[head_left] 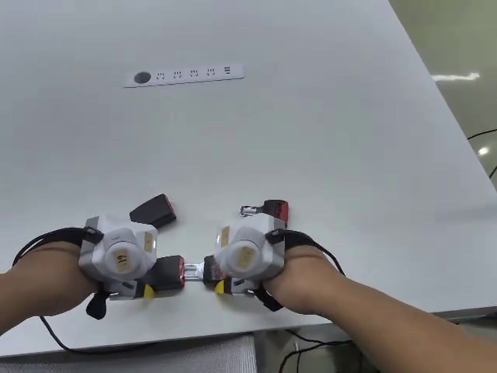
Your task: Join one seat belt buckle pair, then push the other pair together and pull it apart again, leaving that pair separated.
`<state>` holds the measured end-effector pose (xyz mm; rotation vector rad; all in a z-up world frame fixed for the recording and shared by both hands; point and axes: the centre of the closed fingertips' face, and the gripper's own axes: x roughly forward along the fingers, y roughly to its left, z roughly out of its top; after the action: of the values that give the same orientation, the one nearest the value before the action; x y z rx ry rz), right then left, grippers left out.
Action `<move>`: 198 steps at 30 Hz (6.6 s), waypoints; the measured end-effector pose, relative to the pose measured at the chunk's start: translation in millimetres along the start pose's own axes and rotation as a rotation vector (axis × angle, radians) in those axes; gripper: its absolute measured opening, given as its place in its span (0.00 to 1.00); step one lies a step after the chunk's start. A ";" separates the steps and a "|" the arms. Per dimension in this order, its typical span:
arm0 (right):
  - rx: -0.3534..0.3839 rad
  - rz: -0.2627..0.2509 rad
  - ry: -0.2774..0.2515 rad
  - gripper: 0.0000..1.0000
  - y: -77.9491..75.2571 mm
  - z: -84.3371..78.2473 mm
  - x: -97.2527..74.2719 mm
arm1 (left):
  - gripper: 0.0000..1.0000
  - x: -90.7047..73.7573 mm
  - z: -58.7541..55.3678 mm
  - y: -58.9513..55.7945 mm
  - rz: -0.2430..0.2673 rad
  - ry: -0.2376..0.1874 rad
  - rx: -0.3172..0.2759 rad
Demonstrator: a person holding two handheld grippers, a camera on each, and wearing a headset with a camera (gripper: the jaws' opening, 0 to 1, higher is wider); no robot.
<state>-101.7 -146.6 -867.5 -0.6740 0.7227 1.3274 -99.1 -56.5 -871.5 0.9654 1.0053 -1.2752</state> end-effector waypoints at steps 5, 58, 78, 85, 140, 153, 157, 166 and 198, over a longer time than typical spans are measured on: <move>-0.002 0.001 -0.028 0.34 0.6 5.2 3.7 | 0.33 -0.1 -0.3 -0.3 0.003 -0.005 -0.002; -0.056 0.071 0.002 0.32 -5.1 23.7 20.5 | 0.32 -1.0 -4.1 4.3 -0.018 -0.071 -0.020; -0.034 0.059 0.009 0.34 -3.9 22.9 19.2 | 0.33 2.5 -14.9 10.3 -0.001 -0.030 -0.003; -0.083 0.034 -0.003 0.35 -3.1 25.6 17.7 | 0.34 -0.8 -9.9 6.6 0.035 0.017 0.040; -0.076 -0.048 0.136 0.32 -117.8 -68.0 -54.7 | 0.34 -8.4 1.7 101.1 0.026 0.030 0.064; -0.098 -0.042 0.107 0.31 -107.1 -35.0 -30.7 | 0.34 -6.5 -0.1 101.4 0.033 0.038 0.063; -0.099 -0.044 0.097 0.31 -106.8 -21.4 -20.3 | 0.33 -6.1 -0.1 101.3 0.033 0.038 0.065; -0.132 -0.031 0.092 0.31 -100.9 16.9 9.2 | 0.33 -5.3 0.1 101.6 0.036 0.047 0.050; -0.127 0.036 -0.055 0.28 -99.7 55.4 34.6 | 0.32 -5.1 0.2 102.6 0.017 -0.015 0.059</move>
<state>5.0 -94.4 -858.2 -0.7256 0.6131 1.4285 3.2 -49.2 -865.2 1.0060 0.9505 -1.3025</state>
